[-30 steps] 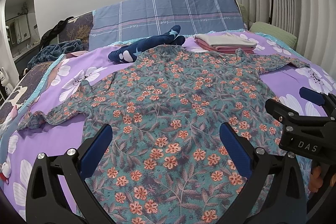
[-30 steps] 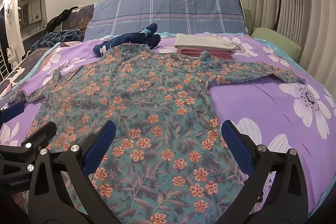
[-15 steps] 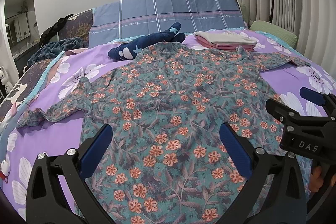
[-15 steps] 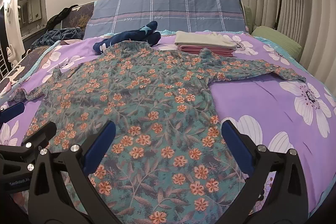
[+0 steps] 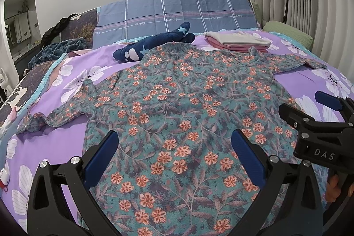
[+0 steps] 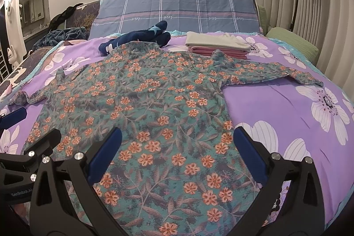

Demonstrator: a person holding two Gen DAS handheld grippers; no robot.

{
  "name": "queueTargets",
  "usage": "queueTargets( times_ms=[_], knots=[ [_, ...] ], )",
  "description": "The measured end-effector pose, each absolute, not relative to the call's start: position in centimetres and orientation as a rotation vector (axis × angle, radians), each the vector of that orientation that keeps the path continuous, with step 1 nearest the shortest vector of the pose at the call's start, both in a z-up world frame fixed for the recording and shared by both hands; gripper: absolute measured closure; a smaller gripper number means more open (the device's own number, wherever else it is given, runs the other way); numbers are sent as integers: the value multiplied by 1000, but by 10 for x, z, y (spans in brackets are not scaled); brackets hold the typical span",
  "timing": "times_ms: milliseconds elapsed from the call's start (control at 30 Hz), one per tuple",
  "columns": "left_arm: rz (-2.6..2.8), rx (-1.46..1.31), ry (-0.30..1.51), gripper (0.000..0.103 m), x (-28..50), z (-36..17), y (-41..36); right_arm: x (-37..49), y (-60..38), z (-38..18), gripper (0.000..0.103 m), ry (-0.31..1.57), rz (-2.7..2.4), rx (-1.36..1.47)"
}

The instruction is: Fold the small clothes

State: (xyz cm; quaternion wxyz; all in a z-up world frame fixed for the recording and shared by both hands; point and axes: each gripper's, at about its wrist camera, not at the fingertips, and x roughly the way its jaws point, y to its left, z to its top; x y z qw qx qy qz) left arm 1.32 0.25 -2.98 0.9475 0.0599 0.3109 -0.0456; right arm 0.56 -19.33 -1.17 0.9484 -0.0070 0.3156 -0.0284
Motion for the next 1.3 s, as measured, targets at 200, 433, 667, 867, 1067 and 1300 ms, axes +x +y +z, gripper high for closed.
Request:
queueTargets(
  times_ms=[200, 433, 667, 867, 1067, 1300],
  knots=[
    [-92, 121, 634, 1, 13, -30, 2, 7, -192, -13, 2, 646, -57, -16],
    [-95, 124, 633, 1, 12, -33, 1, 8, -191, -14, 2, 649, -56, -17],
    [-93, 99, 645, 1, 15, -36, 6, 9, -190, -15, 2, 651, -58, -21],
    [-97, 87, 659, 2, 19, -37, 12, 11, -189, -17, 2, 654, -58, -26],
    [-91, -4, 685, 35, 31, -39, 45, 16, -188, -18, 2, 659, -66, -43],
    [170, -145, 722, 62, 49, -43, 175, 27, -190, -20, 2, 678, -93, -84]
  ],
)
